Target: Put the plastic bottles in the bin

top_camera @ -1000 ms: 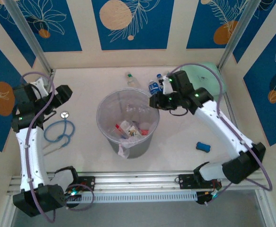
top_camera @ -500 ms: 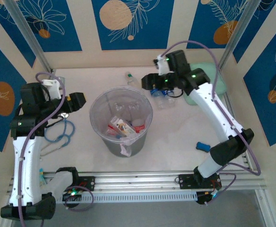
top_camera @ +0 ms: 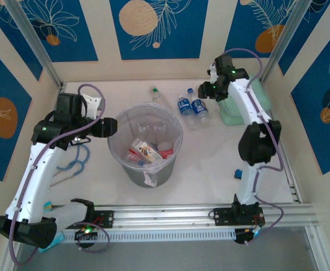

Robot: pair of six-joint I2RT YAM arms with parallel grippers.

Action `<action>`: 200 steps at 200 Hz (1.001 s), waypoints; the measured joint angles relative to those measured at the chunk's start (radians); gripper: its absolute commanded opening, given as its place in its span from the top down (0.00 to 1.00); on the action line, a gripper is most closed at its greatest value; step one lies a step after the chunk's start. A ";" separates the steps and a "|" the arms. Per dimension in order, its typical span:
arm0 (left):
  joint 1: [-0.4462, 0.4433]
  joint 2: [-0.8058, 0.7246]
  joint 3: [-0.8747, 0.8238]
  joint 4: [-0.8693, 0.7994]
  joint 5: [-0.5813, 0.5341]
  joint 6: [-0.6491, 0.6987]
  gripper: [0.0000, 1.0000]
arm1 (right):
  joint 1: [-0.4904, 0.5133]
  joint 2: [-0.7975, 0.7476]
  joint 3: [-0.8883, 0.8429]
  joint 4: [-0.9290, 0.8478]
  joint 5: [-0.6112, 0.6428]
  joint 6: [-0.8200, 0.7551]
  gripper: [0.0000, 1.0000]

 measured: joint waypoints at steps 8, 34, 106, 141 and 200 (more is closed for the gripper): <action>-0.008 0.006 0.000 -0.005 -0.016 0.007 0.34 | 0.002 0.060 0.039 -0.006 0.032 -0.009 0.40; -0.019 0.023 0.002 -0.015 -0.048 0.023 0.40 | 0.008 0.189 0.128 -0.018 0.120 -0.039 0.35; -0.039 0.065 0.008 -0.008 -0.067 0.023 0.67 | 0.005 0.380 0.343 -0.039 0.220 -0.079 0.30; -0.042 0.071 0.014 0.002 -0.084 0.019 0.87 | -0.001 0.438 0.359 -0.042 0.246 -0.086 0.30; -0.042 0.087 0.060 -0.052 -0.166 0.024 0.96 | -0.021 0.483 0.402 -0.044 0.203 -0.085 0.30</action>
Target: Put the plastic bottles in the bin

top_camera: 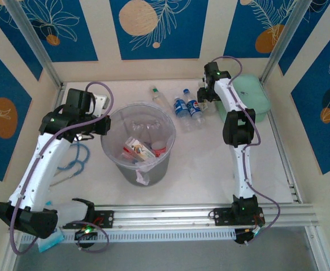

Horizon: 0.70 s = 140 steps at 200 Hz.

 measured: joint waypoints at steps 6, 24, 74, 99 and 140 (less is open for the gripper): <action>0.000 0.002 0.004 -0.007 -0.013 0.000 0.96 | -0.001 0.001 0.003 -0.002 -0.009 0.000 0.29; 0.001 0.005 0.013 -0.021 -0.040 -0.001 0.97 | -0.005 0.013 0.018 -0.008 -0.031 0.004 0.28; 0.005 0.021 0.021 -0.014 -0.029 -0.012 0.98 | -0.015 0.036 0.024 -0.019 -0.089 0.021 0.27; 0.005 0.028 0.026 -0.011 -0.021 -0.019 0.98 | -0.023 0.035 -0.025 -0.001 -0.120 0.031 0.38; 0.005 0.031 0.030 -0.010 -0.007 -0.030 0.97 | -0.047 -0.010 -0.076 0.012 -0.175 0.053 0.50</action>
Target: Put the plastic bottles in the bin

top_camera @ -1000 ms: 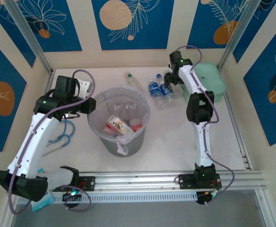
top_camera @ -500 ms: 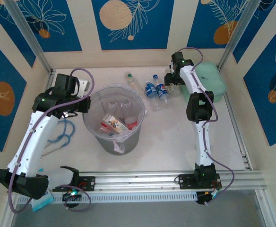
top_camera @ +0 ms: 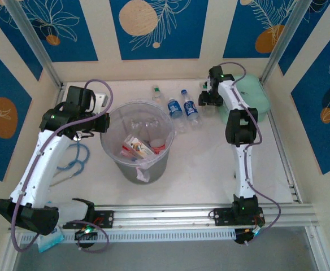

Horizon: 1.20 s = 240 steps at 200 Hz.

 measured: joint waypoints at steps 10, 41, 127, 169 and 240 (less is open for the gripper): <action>0.000 0.000 0.000 0.002 0.006 -0.001 0.97 | -0.006 -0.026 -0.008 -0.002 -0.013 0.007 0.55; 0.000 0.003 0.000 0.022 0.039 -0.013 0.98 | -0.024 -0.160 -0.040 0.000 -0.054 0.015 0.62; 0.000 0.047 -0.002 0.084 0.118 -0.056 1.00 | 0.008 -0.818 -0.348 0.032 -0.318 0.100 0.79; 0.000 0.046 -0.010 0.101 0.127 -0.088 1.00 | 0.311 -1.013 -0.451 0.026 -0.279 0.134 0.79; -0.006 0.031 -0.023 0.106 0.126 -0.127 1.00 | 0.630 -0.996 -0.472 -0.021 -0.154 0.143 0.79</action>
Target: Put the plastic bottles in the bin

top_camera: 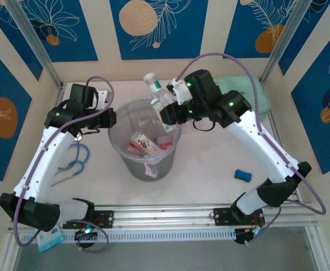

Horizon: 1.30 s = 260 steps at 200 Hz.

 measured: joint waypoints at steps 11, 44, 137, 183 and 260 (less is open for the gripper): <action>-0.002 -0.005 -0.003 0.002 0.000 -0.006 1.00 | 0.026 0.020 0.000 -0.007 0.012 -0.004 0.79; -0.005 -0.014 -0.012 0.008 0.000 -0.013 1.00 | 0.081 0.078 0.000 -0.026 0.040 -0.012 0.76; -0.009 -0.027 -0.021 0.014 -0.002 -0.013 1.00 | 0.119 0.053 -0.082 -0.037 0.069 -0.051 0.19; -0.009 -0.028 -0.022 0.014 -0.003 -0.012 1.00 | 0.096 0.020 -0.014 -0.047 0.068 -0.055 0.39; -0.008 -0.059 -0.046 0.017 -0.004 -0.014 1.00 | 0.146 0.274 0.053 -0.001 0.055 -0.038 0.60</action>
